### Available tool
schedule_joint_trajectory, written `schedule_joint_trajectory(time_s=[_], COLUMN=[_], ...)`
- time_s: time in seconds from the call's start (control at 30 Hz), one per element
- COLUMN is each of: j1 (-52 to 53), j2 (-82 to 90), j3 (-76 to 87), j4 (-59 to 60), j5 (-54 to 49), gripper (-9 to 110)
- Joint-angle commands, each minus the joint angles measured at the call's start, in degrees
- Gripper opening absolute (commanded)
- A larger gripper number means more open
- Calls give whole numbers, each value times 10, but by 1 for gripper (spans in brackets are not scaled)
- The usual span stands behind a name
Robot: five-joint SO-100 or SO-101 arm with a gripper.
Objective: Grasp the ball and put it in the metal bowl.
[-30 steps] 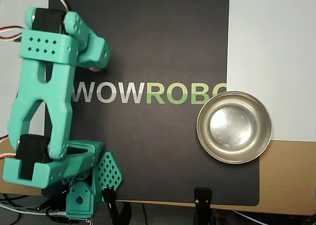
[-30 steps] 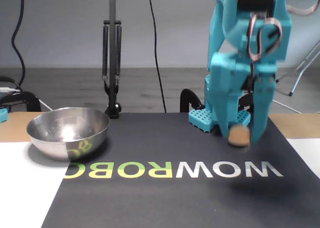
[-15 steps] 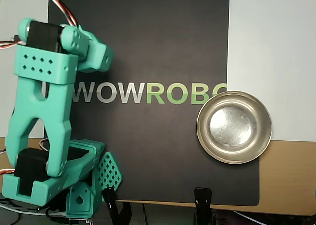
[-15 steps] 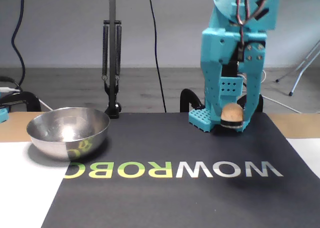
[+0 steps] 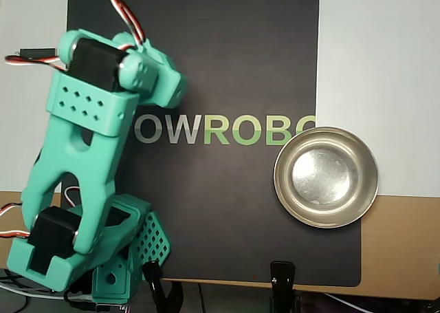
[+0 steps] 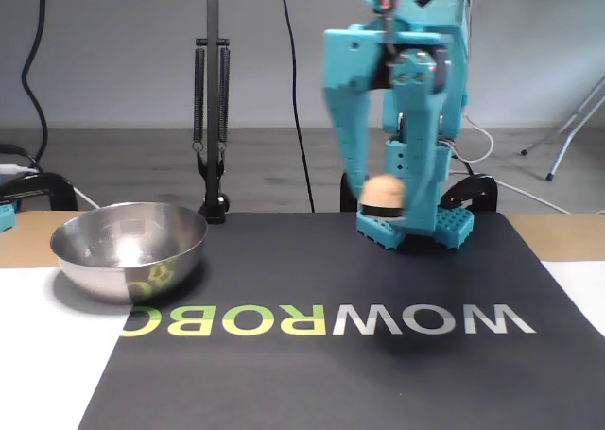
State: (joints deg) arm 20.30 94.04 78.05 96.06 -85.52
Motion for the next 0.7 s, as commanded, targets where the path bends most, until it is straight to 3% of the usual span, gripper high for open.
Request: schedule_joint_trajectory(time_s=[0.0, 0.67], j1=[25, 178], j2=[20, 20], j3=[-23, -25], j4=[-8, -15], j5=[-4, -4], gripper=[22, 22])
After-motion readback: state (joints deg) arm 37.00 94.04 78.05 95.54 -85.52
